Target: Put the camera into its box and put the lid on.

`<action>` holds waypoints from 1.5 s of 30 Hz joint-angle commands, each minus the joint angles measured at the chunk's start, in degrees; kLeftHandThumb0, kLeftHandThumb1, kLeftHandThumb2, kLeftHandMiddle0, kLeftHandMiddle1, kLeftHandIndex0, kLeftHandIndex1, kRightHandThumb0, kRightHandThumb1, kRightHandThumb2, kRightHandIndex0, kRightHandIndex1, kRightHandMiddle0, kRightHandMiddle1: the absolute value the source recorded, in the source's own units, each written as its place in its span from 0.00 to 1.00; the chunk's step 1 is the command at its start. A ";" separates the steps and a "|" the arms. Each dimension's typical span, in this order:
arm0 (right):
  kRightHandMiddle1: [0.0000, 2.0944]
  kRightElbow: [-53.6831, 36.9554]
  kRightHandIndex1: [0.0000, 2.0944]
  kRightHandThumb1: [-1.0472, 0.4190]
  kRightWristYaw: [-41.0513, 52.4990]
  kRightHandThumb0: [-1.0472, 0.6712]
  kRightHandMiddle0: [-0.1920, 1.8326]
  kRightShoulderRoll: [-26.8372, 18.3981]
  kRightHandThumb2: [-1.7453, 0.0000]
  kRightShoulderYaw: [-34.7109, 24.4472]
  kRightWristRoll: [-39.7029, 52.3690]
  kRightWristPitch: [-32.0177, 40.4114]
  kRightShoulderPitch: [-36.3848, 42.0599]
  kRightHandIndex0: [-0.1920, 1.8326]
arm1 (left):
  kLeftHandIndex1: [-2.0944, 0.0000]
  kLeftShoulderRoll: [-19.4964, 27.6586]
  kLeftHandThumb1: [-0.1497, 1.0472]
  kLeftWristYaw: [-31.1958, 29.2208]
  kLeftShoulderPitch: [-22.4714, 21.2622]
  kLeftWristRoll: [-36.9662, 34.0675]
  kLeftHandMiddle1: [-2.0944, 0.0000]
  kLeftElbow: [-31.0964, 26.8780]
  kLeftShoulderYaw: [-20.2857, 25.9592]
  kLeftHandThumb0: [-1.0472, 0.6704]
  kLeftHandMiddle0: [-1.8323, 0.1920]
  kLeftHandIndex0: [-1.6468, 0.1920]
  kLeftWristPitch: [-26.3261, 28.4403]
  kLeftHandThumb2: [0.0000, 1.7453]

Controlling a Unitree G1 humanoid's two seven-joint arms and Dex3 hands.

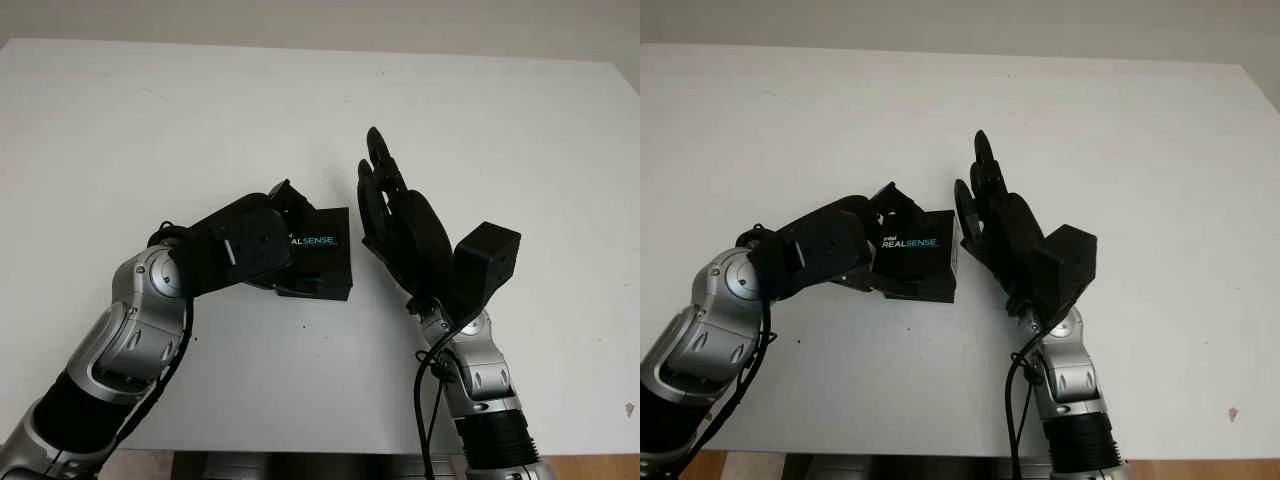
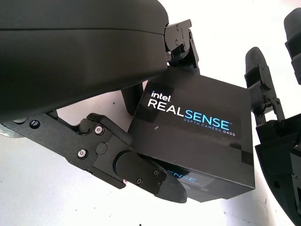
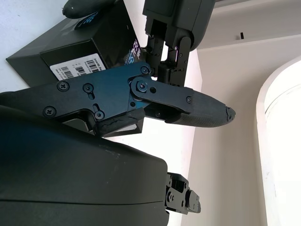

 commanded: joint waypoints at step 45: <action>0.01 1.33 0.00 0.00 0.71 0.18 0.00 0.78 0.65 -0.13 0.69 -1.20 -0.07 0.00 | 1.00 7.94 1.00 -4.37 3.80 24.56 1.00 -6.67 -3.88 0.11 1.00 1.00 -29.96 0.42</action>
